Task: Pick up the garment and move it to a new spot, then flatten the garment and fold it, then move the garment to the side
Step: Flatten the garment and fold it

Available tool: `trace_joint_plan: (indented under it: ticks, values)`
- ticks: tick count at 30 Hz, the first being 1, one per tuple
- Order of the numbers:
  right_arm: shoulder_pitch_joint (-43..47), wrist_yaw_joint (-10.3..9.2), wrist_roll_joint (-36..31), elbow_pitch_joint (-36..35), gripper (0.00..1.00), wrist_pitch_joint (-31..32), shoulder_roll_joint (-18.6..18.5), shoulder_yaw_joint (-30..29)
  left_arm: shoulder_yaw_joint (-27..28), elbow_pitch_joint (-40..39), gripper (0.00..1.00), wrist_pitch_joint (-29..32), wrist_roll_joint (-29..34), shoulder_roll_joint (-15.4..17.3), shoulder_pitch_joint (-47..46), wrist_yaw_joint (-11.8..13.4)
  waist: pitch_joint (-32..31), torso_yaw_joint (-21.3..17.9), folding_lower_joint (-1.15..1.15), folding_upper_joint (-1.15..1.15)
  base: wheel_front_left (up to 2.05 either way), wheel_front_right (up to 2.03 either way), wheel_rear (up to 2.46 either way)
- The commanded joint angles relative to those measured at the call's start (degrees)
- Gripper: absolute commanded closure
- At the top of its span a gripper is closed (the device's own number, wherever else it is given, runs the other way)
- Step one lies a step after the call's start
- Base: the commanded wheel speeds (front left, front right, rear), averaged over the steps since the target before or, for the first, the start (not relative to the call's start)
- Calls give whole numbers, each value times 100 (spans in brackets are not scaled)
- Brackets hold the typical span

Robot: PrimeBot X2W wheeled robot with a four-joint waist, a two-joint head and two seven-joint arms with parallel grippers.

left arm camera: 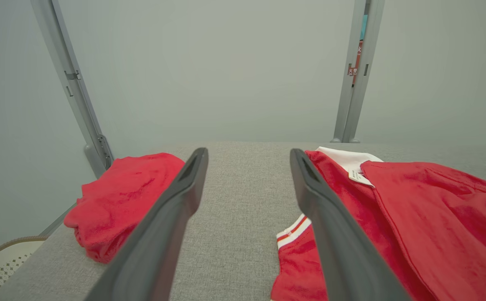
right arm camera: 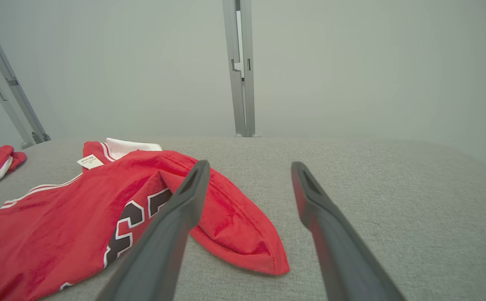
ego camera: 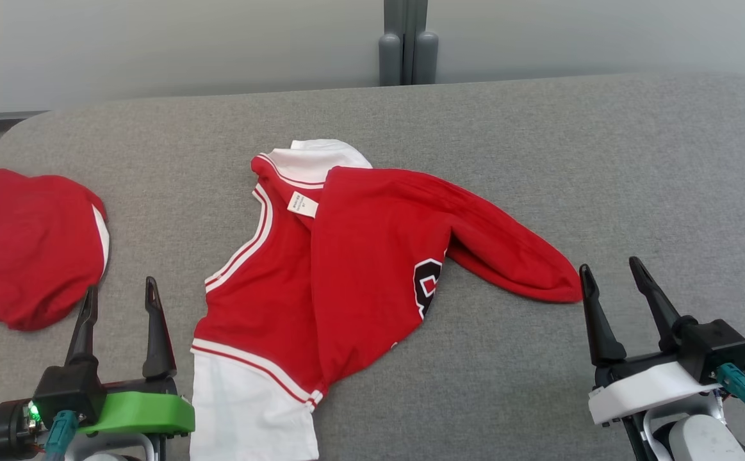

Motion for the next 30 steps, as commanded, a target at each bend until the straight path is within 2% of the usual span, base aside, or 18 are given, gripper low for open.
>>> trace_joint_plan:
  ticks: [1, 7, 13, 22, 30]
  values:
    - [4, -6, -40, 40, 0, -18, -37, 45, 36, 13, 0, -1, 19, -22, 54, -34, 24, 54, 0, 0, 0, 0, 0]
    - [-677, -6, -64, 317, 0, -15, -316, 609, -23, 44, 0, -1, 25, -69, -151, -89, 186, 265, 0, 0, 0, 0, 0]
    - [-2141, -6, 89, 993, 0, 424, -623, 1538, -187, 58, 0, -1, -43, -98, -348, -76, 439, 598, 0, 0, 0, 0, 0]
    - [-4261, -6, 555, 2484, 0, 1494, -777, 2633, -764, 34, 0, -1, -371, -105, -723, 127, 985, 1261, 0, 0, 0, 0, 0]
    - [-5280, -6, 1188, 3787, 0, 2057, -814, 3450, -1294, 46, 0, -2, -667, -107, -987, 301, 1357, 1741, 0, 0, 0, 0, 0]
